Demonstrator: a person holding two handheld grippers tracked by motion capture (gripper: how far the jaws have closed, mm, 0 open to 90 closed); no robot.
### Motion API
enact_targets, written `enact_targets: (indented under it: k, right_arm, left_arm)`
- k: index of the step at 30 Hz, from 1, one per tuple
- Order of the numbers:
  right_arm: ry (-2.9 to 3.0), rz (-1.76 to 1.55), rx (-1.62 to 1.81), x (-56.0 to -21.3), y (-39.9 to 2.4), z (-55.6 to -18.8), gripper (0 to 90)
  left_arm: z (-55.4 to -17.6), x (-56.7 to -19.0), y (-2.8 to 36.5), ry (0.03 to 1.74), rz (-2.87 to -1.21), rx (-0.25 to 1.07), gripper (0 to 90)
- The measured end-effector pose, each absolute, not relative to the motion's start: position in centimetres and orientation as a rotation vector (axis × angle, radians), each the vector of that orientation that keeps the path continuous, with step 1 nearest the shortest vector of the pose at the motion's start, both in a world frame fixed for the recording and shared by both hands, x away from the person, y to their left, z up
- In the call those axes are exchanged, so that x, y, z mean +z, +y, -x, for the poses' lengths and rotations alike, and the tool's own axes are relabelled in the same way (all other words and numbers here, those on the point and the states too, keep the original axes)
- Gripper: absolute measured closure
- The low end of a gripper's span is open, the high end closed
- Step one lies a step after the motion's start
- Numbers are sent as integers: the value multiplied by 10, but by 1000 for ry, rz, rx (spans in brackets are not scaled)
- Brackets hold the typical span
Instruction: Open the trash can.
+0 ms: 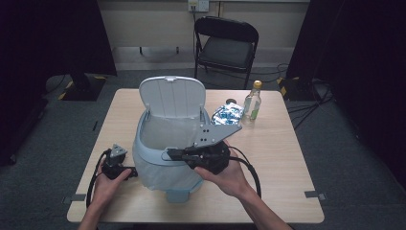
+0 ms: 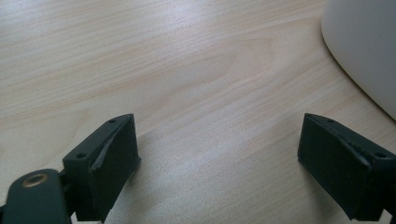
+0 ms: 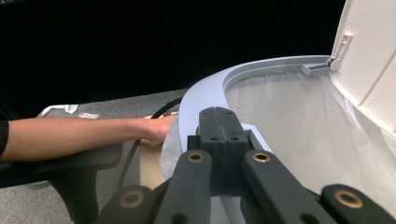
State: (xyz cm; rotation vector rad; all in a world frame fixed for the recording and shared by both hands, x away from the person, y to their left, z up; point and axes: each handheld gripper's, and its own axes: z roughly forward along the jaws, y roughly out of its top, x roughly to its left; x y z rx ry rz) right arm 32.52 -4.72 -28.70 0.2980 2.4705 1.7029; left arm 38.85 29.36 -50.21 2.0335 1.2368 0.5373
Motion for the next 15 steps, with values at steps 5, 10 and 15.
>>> enact_targets:
  k: [5,10,15]
  right_arm:
    - [2463,-308,1732,-288,-50,-328,895]
    - [2440,-347,1744,-289,-56,-330,815]
    - [2391,-408,1753,-288,-69,-335,750]
  left_arm:
    - [-389,-502,294,1237,-2033,537,117]
    - [-388,-502,294,1237,-2034,538,117]
    - [-388,-502,294,1238,-2032,536,117]
